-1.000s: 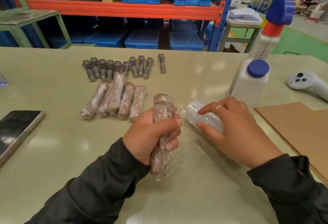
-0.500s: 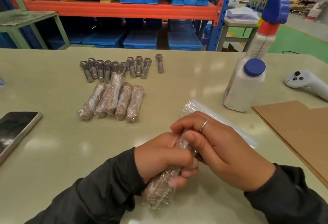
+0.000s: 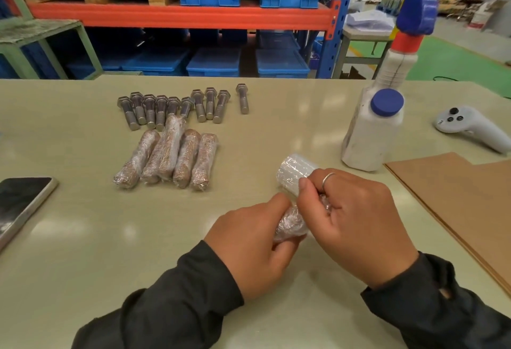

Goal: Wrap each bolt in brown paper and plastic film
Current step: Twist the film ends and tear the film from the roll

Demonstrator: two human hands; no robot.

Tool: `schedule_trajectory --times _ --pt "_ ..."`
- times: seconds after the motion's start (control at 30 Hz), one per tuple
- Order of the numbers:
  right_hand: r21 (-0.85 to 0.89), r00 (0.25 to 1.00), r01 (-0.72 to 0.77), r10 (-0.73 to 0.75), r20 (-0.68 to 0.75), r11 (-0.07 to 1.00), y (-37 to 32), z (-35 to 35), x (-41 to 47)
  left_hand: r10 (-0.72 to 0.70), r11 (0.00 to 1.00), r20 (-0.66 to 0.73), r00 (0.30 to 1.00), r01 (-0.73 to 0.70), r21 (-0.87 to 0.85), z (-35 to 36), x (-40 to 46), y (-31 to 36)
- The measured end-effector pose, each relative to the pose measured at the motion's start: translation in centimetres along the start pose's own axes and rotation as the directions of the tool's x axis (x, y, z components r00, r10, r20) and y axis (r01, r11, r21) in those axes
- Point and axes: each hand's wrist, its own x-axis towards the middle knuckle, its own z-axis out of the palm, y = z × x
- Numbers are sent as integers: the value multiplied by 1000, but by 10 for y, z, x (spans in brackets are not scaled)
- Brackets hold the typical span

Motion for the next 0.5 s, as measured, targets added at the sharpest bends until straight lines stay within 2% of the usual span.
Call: schedule_trajectory --times 0.07,0.13,0.2,0.27,0.37,0.4,0.5 --pt "89 994 63 -71 89 994 -1 -1 0 -69 986 61 996 78 -150 -3 1 1" --pt "104 972 140 -157 175 985 -5 -1 -1 -79 983 171 982 105 -153 -3 7 -3" --pt "51 969 182 -188 161 982 -7 2 -2 -87 971 266 960 142 -194 -4 9 -3" --pt "-30 981 183 -181 66 983 -7 4 -1 -143 924 223 964 211 -318 0 9 -1" --pt "-95 988 136 -141 -56 986 -6 4 -2 -121 931 100 988 147 -334 -1 7 4" --pt "-110 991 109 -117 -67 988 -5 4 -3 -66 952 51 997 78 -295 -2 7 4" --pt "-119 995 31 -42 -86 992 -3 3 -5 137 990 -77 988 -136 28 -3 7 1"
